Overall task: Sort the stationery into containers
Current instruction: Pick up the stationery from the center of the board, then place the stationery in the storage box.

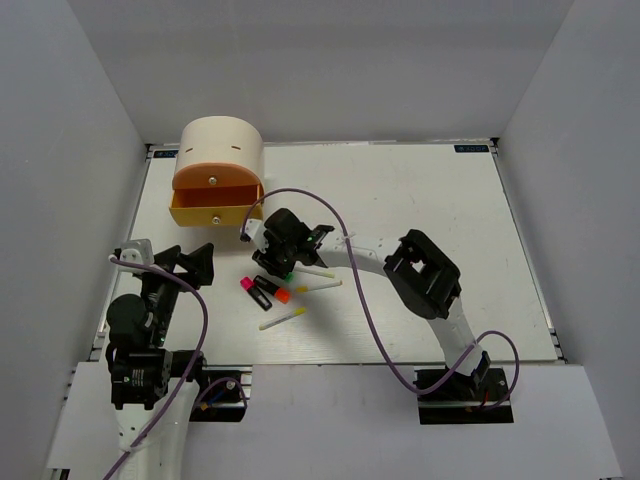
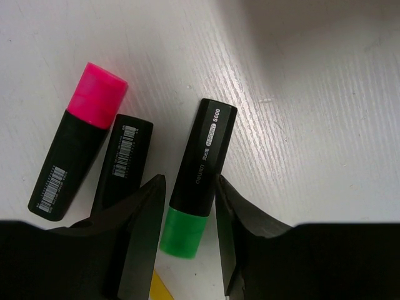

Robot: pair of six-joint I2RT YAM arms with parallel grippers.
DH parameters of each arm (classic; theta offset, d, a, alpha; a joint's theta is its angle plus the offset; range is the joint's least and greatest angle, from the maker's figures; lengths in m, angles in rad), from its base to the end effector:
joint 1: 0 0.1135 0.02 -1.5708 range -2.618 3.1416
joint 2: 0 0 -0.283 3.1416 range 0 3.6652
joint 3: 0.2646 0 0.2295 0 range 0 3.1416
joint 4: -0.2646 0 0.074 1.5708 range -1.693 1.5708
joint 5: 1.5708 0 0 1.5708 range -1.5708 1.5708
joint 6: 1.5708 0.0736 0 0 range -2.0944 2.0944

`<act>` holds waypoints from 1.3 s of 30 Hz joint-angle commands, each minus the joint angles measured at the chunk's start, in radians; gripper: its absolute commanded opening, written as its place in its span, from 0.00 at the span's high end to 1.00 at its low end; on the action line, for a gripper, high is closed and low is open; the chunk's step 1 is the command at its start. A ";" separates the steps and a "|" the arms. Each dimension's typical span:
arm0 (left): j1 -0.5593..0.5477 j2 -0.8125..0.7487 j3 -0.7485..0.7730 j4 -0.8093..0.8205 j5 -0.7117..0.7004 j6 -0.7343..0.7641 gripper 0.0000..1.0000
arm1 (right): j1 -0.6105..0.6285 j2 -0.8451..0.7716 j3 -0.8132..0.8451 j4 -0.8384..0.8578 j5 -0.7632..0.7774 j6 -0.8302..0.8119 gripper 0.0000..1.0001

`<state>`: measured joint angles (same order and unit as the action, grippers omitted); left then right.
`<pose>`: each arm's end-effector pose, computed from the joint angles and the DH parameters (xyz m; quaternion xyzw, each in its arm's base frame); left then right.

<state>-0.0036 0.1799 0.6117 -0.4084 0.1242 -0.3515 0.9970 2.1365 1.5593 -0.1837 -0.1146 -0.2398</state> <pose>0.0646 -0.0094 0.3148 -0.0770 0.6946 -0.1688 0.6951 0.2625 0.4216 0.1804 -0.5503 0.7346 0.1943 0.3460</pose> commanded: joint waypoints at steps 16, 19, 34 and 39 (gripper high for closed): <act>0.005 -0.002 -0.004 -0.001 0.018 0.011 0.12 | 0.005 -0.027 -0.096 0.018 0.029 -0.013 0.70; 0.005 -0.002 -0.004 -0.001 0.018 0.011 0.12 | 0.006 -0.084 -0.130 0.010 0.006 -0.030 0.82; 0.005 -0.011 -0.013 -0.001 0.018 0.011 0.12 | 0.022 -0.436 -0.087 -0.026 0.035 -0.298 0.97; 0.005 -0.011 -0.013 -0.001 0.018 0.011 0.12 | 0.037 -0.350 0.022 0.056 0.153 -0.412 0.96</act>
<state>-0.0036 0.1730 0.6018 -0.4091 0.1314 -0.3485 1.0203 1.7382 1.5166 -0.2016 -0.0490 -0.5507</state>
